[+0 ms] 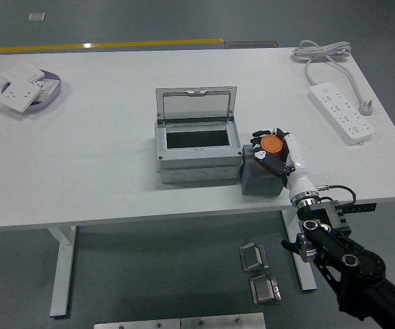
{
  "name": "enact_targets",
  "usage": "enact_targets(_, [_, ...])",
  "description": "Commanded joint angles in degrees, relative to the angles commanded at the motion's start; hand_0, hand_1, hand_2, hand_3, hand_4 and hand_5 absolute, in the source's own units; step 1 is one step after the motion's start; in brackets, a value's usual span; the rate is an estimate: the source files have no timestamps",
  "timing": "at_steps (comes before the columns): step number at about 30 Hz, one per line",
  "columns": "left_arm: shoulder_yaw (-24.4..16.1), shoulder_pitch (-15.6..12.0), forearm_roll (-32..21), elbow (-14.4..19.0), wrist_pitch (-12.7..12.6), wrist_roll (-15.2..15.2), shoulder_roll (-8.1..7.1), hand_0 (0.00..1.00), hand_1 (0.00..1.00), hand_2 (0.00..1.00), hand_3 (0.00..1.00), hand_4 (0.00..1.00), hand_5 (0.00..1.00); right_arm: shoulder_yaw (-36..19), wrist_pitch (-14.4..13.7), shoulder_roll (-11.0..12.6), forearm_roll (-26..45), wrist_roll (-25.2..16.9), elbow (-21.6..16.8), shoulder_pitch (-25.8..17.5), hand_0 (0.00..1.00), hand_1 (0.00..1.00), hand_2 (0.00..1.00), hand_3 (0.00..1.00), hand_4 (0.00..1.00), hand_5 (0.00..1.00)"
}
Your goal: Pick up the cylinder from the cube,place it in the box,flap close box
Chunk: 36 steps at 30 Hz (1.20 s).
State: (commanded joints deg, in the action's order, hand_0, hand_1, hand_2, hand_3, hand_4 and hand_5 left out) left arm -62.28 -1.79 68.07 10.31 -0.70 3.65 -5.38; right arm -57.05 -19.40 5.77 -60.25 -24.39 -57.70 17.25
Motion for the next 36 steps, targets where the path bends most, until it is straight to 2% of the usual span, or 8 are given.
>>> enact_targets(15, [-0.05, 0.04, 0.05, 0.0, -0.01, -0.02, -0.01, 0.598, 0.62, 0.603, 0.612, 0.683, 0.303, 0.33, -2.81, 1.11, -3.1, 1.07, -2.07, 2.58, 0.468, 0.513, 0.465, 0.41, 0.002, 0.002])
enact_targets(16, [-0.1, 0.02, 0.09, 0.0, -0.01, 0.01, 0.0, 0.599, 0.62, 0.604, 0.615, 0.681, 0.297, 0.5, -3.23, 1.3, -3.7, 1.58, -2.47, 2.93, 0.482, 0.519, 0.478, 0.399, 0.052, 0.002])
enact_targets(22, [-0.56, -0.09, 0.46, 0.0, -0.05, 0.27, -0.04, 0.6, 0.62, 0.605, 0.616, 0.685, 0.304, 4.19, -7.53, 2.34, -10.66, 7.67, -5.63, 6.79, 0.481, 0.517, 0.475, 0.382, 0.077, 0.002])
enact_targets(27, [-0.94, -0.07, 0.82, 0.0, -0.04, 0.51, -0.16, 0.6, 0.62, 0.605, 0.616, 0.685, 0.304, 8.97, -9.32, 1.32, -19.0, 14.27, -6.2, 11.62, 0.481, 0.517, 0.475, 0.382, 0.077, 0.002])
enact_targets(28, [-0.94, -0.04, 0.88, 0.0, -0.02, 0.54, -0.23, 0.599, 0.62, 0.606, 0.617, 0.689, 0.312, 10.21, -8.96, 0.88, -21.19, 16.04, -6.0, 12.88, 0.311, 0.4, 0.419, 0.301, 0.021, 0.002])
enact_targets(33, [-1.05, 0.05, 1.12, 0.0, 0.05, 0.67, -0.5, 0.599, 0.62, 0.606, 0.617, 0.689, 0.312, 14.76, -5.63, -1.04, -30.9, 23.77, -4.48, 17.67, 0.311, 0.4, 0.419, 0.301, 0.021, 0.002])
enact_targets(34, [-1.05, 0.06, 1.15, 0.0, 0.06, 0.71, -0.56, 0.599, 0.62, 0.607, 0.616, 0.691, 0.315, 15.71, -4.5, -1.54, -32.99, 25.54, -3.94, 18.73, 0.02, 0.208, 0.361, 0.285, 0.002, 0.002])
enact_targets(36, [-1.07, 0.06, 1.22, 0.0, 0.08, 0.77, -0.65, 0.599, 0.62, 0.607, 0.616, 0.691, 0.315, 17.22, -3.02, -2.28, -36.31, 28.25, -2.93, 20.36, 0.02, 0.208, 0.361, 0.285, 0.002, 0.002])
